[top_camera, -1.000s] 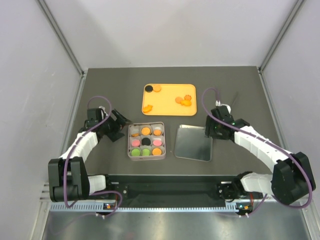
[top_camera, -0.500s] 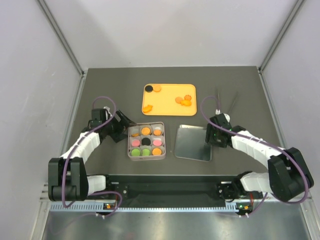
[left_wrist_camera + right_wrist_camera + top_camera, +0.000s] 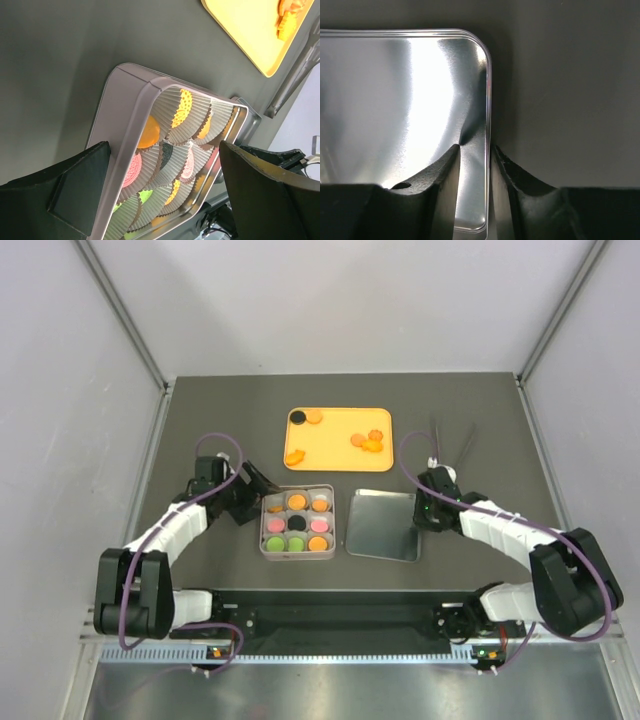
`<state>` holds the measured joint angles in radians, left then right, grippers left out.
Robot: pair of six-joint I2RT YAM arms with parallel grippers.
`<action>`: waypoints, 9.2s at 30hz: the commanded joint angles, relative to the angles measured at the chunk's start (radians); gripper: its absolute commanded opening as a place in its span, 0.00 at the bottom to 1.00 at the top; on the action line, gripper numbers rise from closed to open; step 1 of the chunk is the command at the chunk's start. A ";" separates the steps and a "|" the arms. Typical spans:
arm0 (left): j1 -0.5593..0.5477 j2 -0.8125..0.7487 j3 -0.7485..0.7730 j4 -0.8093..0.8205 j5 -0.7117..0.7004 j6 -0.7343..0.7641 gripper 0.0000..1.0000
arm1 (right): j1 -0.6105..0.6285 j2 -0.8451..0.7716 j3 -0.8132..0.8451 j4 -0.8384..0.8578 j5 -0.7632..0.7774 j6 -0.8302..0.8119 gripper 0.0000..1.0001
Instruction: Pack the cookies
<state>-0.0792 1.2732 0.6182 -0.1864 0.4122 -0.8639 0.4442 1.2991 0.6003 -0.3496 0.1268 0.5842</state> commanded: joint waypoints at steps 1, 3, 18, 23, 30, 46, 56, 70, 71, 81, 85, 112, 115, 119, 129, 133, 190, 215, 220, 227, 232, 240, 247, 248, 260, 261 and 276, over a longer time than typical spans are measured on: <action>-0.028 0.015 0.003 0.051 -0.015 -0.021 0.95 | 0.016 0.005 0.021 0.043 -0.003 -0.009 0.29; -0.030 0.017 0.006 0.051 -0.018 -0.023 0.95 | 0.013 -0.006 0.033 0.022 0.002 -0.012 0.20; 0.015 0.034 0.140 -0.062 -0.093 0.081 0.95 | -0.045 -0.191 0.252 -0.267 0.034 -0.106 0.00; 0.024 -0.008 0.222 -0.113 -0.115 0.143 0.96 | -0.048 -0.210 0.335 -0.308 -0.016 -0.135 0.00; 0.022 -0.075 0.325 -0.074 0.088 0.215 0.95 | 0.005 -0.106 0.527 -0.298 -0.121 -0.142 0.00; -0.142 -0.023 0.327 0.087 0.270 0.201 0.92 | 0.096 0.157 0.737 -0.169 -0.283 -0.089 0.00; -0.169 0.055 0.331 0.177 0.309 0.112 0.71 | 0.123 0.193 0.747 -0.126 -0.326 -0.063 0.00; -0.169 0.084 0.370 0.102 0.263 0.120 0.00 | 0.154 0.155 0.719 -0.106 -0.209 -0.144 0.46; -0.168 0.089 0.388 0.079 0.251 0.120 0.00 | 0.162 0.140 0.720 -0.115 -0.155 -0.167 0.48; -0.149 0.227 0.508 -0.047 0.192 -0.032 0.00 | 0.545 -0.052 0.584 -0.009 0.374 -0.576 0.63; -0.140 0.256 0.515 -0.038 0.206 -0.110 0.00 | 0.742 -0.038 0.524 0.073 0.511 -0.748 0.69; -0.073 0.238 0.500 0.007 0.387 -0.169 0.00 | 0.890 0.273 0.395 0.661 0.764 -1.423 0.78; -0.073 0.219 0.483 0.007 0.405 -0.159 0.00 | 0.854 0.299 0.395 0.722 0.754 -1.459 0.76; -0.073 0.210 0.474 0.004 0.422 -0.152 0.00 | 0.838 0.327 0.386 0.833 0.770 -1.529 0.66; -0.073 0.192 0.453 0.047 0.468 -0.175 0.00 | 0.803 0.347 0.391 0.937 0.763 -1.632 0.43; -0.074 0.187 0.453 0.057 0.484 -0.181 0.00 | 0.801 0.348 0.400 0.943 0.761 -1.647 0.22; 0.033 -0.250 0.322 -0.343 -0.185 0.287 0.88 | 0.192 0.238 0.320 1.057 -0.912 0.604 0.00; 0.032 -0.203 0.141 -0.260 -0.113 0.226 0.86 | 0.286 0.473 0.208 1.265 -0.813 0.672 0.00; 0.030 -0.173 0.129 -0.245 -0.085 0.230 0.85 | 0.275 0.488 0.190 1.273 -0.816 0.678 0.00; 0.024 -0.155 0.118 -0.228 -0.072 0.236 0.86 | 0.268 0.546 0.159 1.373 -0.822 0.749 0.00; 0.012 -0.144 0.117 -0.228 -0.061 0.255 0.87 | 0.252 0.568 0.144 1.436 -0.823 0.786 0.00; -0.021 -0.115 0.109 -0.222 -0.075 0.256 0.88 | 0.223 0.589 0.108 1.523 -0.825 0.835 0.00; -0.044 -0.086 0.110 -0.217 -0.087 0.261 0.87 | 0.211 0.620 0.096 1.563 -0.834 0.853 0.02; -0.050 -0.081 0.112 -0.216 -0.095 0.261 0.87 | 0.209 0.626 0.098 1.563 -0.836 0.853 0.03; -0.090 -0.037 0.078 -0.179 -0.119 0.246 0.86 | 0.180 0.632 0.076 1.543 -0.851 0.827 0.18; -0.091 -0.034 0.077 -0.173 -0.121 0.244 0.85 | 0.179 0.632 0.076 1.540 -0.852 0.824 0.21; -0.097 -0.086 0.055 -0.159 -0.135 0.224 0.86 | 0.191 0.580 0.228 1.083 -0.880 0.530 0.30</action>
<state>-0.1730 1.2190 0.6865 -0.3866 0.2924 -0.6373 0.6319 1.9251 0.7685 0.8482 -0.7391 1.2430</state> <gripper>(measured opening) 0.857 0.293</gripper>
